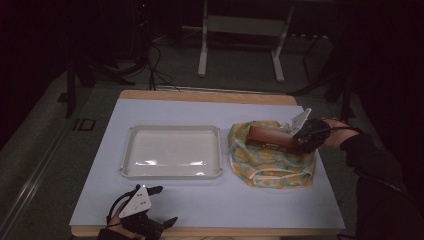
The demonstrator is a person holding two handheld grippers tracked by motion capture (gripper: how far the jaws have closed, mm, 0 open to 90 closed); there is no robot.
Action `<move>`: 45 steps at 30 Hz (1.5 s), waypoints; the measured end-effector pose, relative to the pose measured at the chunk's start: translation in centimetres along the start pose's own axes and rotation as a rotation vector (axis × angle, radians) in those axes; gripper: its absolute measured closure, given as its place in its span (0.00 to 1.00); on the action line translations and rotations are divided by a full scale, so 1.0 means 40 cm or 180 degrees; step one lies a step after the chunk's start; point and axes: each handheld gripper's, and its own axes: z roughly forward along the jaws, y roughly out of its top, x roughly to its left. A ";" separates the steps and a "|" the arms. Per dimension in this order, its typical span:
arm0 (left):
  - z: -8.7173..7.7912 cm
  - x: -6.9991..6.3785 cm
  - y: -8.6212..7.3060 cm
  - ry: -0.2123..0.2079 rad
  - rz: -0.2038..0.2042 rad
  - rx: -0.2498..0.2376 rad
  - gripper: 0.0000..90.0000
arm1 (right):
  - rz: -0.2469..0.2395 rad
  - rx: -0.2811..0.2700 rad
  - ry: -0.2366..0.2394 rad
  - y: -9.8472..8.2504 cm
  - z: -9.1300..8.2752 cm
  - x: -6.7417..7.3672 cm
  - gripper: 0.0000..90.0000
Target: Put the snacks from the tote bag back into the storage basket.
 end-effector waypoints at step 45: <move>-0.001 -0.004 0.000 -0.0036 0.0034 -0.0006 0.00 | -0.0548 -0.0195 -0.0159 0.294 -0.135 0.000 0.48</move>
